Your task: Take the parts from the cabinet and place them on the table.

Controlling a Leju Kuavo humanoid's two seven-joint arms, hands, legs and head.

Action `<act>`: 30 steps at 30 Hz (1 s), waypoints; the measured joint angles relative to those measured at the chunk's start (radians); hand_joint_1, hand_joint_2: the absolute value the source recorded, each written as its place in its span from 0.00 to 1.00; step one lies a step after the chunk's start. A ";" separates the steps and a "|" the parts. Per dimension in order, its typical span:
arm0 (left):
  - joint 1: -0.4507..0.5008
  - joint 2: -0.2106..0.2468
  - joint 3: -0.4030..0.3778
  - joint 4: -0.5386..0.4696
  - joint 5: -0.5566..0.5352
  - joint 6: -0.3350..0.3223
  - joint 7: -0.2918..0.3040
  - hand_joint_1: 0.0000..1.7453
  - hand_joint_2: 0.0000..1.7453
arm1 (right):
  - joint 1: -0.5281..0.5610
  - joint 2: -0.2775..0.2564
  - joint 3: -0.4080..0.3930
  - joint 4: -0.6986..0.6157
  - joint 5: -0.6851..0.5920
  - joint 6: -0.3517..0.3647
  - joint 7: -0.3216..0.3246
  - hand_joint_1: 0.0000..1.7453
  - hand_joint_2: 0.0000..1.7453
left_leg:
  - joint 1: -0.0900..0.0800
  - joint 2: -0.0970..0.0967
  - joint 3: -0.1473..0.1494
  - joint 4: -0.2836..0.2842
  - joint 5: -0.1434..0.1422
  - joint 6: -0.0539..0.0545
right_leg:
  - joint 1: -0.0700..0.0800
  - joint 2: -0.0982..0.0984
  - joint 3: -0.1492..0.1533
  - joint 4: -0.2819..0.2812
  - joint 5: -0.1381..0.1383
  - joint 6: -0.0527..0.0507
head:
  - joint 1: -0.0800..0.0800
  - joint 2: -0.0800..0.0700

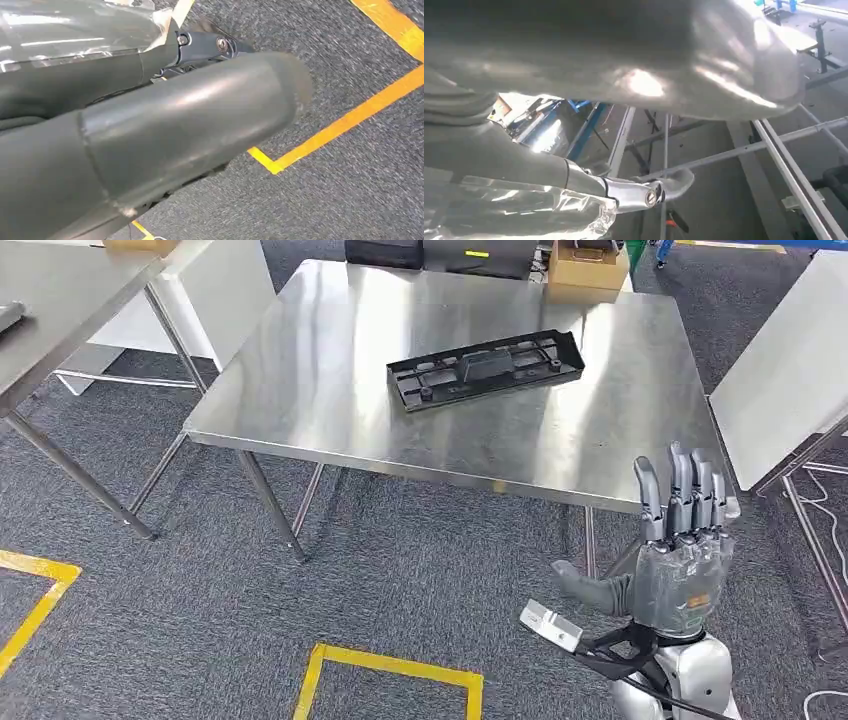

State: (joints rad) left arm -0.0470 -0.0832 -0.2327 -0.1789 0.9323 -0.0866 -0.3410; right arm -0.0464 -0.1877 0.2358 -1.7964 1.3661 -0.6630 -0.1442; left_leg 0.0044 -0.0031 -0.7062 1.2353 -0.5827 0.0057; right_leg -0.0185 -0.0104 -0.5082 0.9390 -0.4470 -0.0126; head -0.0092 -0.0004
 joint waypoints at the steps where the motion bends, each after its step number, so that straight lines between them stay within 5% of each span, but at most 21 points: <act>1: 0.000 0.000 0.000 0.000 0.000 0.000 0.000 0.00 0.00 | 0.002 0.000 0.000 0.000 0.000 0.000 0.000 0.00 0.00 | 0.008 0.000 -0.006 0.054 -0.004 -0.008 | -0.001 -0.001 -0.014 0.004 0.008 0.005 | 0.000 0.000; 3: 0.000 0.000 0.000 0.000 0.000 -0.002 -0.001 0.00 0.00 | 0.003 0.003 0.000 0.000 0.002 0.000 0.000 0.00 0.00 | 0.023 0.001 0.044 0.020 0.054 -0.023 | -0.009 -0.002 -0.043 0.021 0.018 0.015 | 0.000 0.000; 5: -0.002 0.000 0.000 -0.001 0.000 -0.003 -0.002 0.00 0.00 | 0.002 0.004 0.000 0.000 0.003 0.000 0.000 0.00 0.00 | 0.036 0.002 0.162 -0.140 0.102 -0.036 | -0.017 -0.001 -0.071 0.045 0.024 0.025 | 0.000 0.000; 6: -0.005 -0.003 0.000 -0.003 -0.002 -0.004 -0.002 0.00 0.00 | 0.002 0.005 0.000 -0.001 0.003 0.000 0.001 0.00 0.00 | 0.035 -0.002 0.209 -0.213 0.063 -0.044 | -0.013 -0.002 -0.085 0.056 0.027 0.030 | -0.003 0.000; 7: -0.007 -0.002 0.000 -0.003 -0.002 -0.005 -0.003 0.00 0.00 | 0.002 0.005 0.000 -0.001 0.006 0.000 0.003 0.00 0.00 | 0.027 -0.010 0.212 -0.224 0.064 -0.027 | -0.012 -0.001 -0.092 0.063 0.032 0.039 | -0.002 0.000; 10: -0.005 -0.006 0.000 -0.003 -0.007 -0.003 -0.003 0.00 0.00 | 0.005 0.008 0.000 -0.003 0.012 0.001 0.010 0.00 0.00 | 0.012 -0.006 0.191 -0.221 0.078 0.002 | -0.007 0.000 -0.095 0.051 0.058 0.074 | 0.002 0.000; 11: -0.004 -0.009 0.000 -0.003 -0.009 -0.002 -0.003 0.00 0.00 | 0.008 0.007 -0.001 -0.003 0.015 0.001 0.013 0.00 0.00 | 0.018 -0.001 0.178 -0.238 0.096 0.026 | -0.012 0.001 -0.102 0.056 0.056 0.081 | 0.000 0.000; 13: -0.006 -0.010 0.000 -0.005 -0.011 0.000 -0.003 0.00 0.00 | 0.015 0.008 -0.002 -0.004 0.018 0.001 0.017 0.00 0.00 | 0.014 0.003 0.153 -0.239 0.119 0.053 | -0.014 0.003 -0.145 0.145 -0.041 0.054 | 0.006 0.000; 14: -0.006 -0.011 0.000 -0.005 -0.012 0.001 -0.003 0.00 0.00 | 0.016 0.008 -0.003 -0.004 0.018 0.001 0.018 0.00 0.00 | 0.012 0.004 0.140 -0.239 0.130 0.054 | -0.014 0.004 -0.167 0.221 -0.092 0.048 | 0.009 0.000; 16: -0.005 -0.016 0.000 -0.005 -0.013 0.006 -0.003 0.00 0.00 | 0.024 0.008 -0.004 -0.005 0.018 0.001 0.020 0.00 0.00 | 0.008 0.006 0.111 -0.238 0.152 0.056 | -0.010 0.007 -0.195 0.354 -0.147 0.052 | 0.010 0.000; 18: -0.005 -0.020 0.000 -0.005 -0.014 0.011 -0.004 0.00 0.00 | 0.036 0.008 -0.004 -0.005 0.020 0.000 0.020 0.00 0.00 | 0.006 0.007 0.085 -0.235 0.177 0.053 | -0.011 0.007 -0.150 0.348 -0.112 0.074 | 0.009 0.000; 20: -0.005 -0.022 0.000 -0.007 -0.014 0.012 -0.006 0.00 0.00 | 0.043 0.009 -0.006 -0.007 0.010 -0.001 0.027 0.00 0.00 | 0.006 0.006 0.060 -0.235 0.198 0.046 | -0.011 0.007 -0.040 0.210 -0.063 0.086 | 0.009 0.000; 22: -0.005 -0.027 0.000 -0.013 -0.014 0.012 -0.007 0.00 0.00 | 0.050 0.016 -0.019 -0.018 -0.012 -0.003 0.039 0.00 0.00 | 0.000 0.004 0.045 -0.231 0.218 0.033 | 0.003 0.007 0.094 0.017 -0.102 0.065 | 0.011 0.000; 25: -0.004 -0.030 0.000 -0.013 -0.014 0.012 -0.008 0.00 0.00 | 0.062 0.022 -0.029 -0.025 -0.020 -0.003 0.043 0.00 0.00 | 0.004 0.006 0.047 -0.244 0.247 0.014 | 0.012 0.009 0.068 0.016 -0.092 0.051 | 0.002 0.000; 26: -0.001 -0.029 0.000 -0.013 -0.014 0.012 -0.008 0.00 0.00 | 0.066 0.024 -0.031 -0.025 -0.026 -0.003 0.043 0.00 0.00 | 0.005 0.005 0.043 -0.244 0.254 0.007 | -0.001 0.007 0.058 0.010 -0.078 0.038 | 0.004 0.000; 27: -0.001 -0.029 0.000 -0.013 -0.014 0.012 -0.008 0.00 0.00 | 0.067 0.031 -0.033 -0.026 -0.053 -0.003 0.030 0.00 0.00 | 0.010 0.003 0.028 -0.228 0.219 0.002 | -0.012 0.004 0.056 0.011 -0.068 0.033 | 0.001 0.000; 28: 0.000 -0.029 0.000 -0.013 -0.014 0.012 -0.004 0.00 0.00 | 0.078 0.042 -0.047 -0.032 -0.114 -0.003 -0.002 0.00 0.00 | 0.012 0.003 0.014 -0.175 0.144 -0.002 | -0.012 0.004 0.042 0.012 -0.054 0.013 | -0.003 0.000; 30: 0.001 -0.028 0.000 -0.013 -0.013 0.012 0.006 0.00 0.00 | 0.103 0.096 -0.111 -0.039 -0.352 -0.003 -0.108 0.00 0.00 | 0.014 0.001 -0.024 -0.017 0.027 -0.013 | -0.009 -0.002 0.024 0.013 -0.035 0.010 | -0.006 0.000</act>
State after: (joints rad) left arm -0.0461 -0.1114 -0.2327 -0.1915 0.9190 -0.0748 -0.3346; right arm 0.0564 -0.0921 0.1246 -1.8349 1.0145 -0.6661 -0.2526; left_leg 0.0186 -0.0018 -0.7300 1.2187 -0.5554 -0.0072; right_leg -0.0278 -0.0123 -0.4838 0.9520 -0.4817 -0.0029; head -0.0148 -0.0004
